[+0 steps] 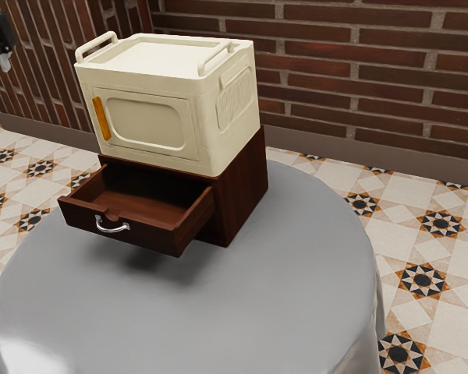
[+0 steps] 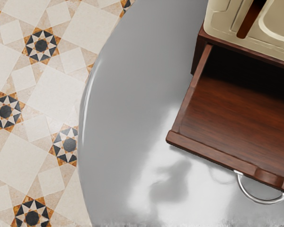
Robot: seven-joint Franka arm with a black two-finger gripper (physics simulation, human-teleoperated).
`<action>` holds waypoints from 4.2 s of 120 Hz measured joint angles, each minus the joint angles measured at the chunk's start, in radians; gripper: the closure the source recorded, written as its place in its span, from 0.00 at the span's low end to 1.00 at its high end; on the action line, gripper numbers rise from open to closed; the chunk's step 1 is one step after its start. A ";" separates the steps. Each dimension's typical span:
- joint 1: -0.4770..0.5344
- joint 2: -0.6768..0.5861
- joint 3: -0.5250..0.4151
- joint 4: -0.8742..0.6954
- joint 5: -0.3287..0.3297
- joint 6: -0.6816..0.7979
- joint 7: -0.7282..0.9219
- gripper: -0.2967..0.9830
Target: Push the drawer handle with one arm to close the drawer
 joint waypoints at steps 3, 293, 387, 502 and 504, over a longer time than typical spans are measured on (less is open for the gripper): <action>-0.005 0.006 -0.001 -0.001 -0.001 -0.003 -0.003 0.23; 0.114 -0.073 -0.303 -0.979 -0.055 0.782 -0.096 0.85; 0.133 0.044 -0.305 -0.912 -0.016 0.885 -0.099 0.85; 0.135 0.220 -0.309 -0.808 0.065 1.157 -0.103 0.85; 0.135 0.221 -0.310 -0.807 0.066 1.163 -0.103 0.85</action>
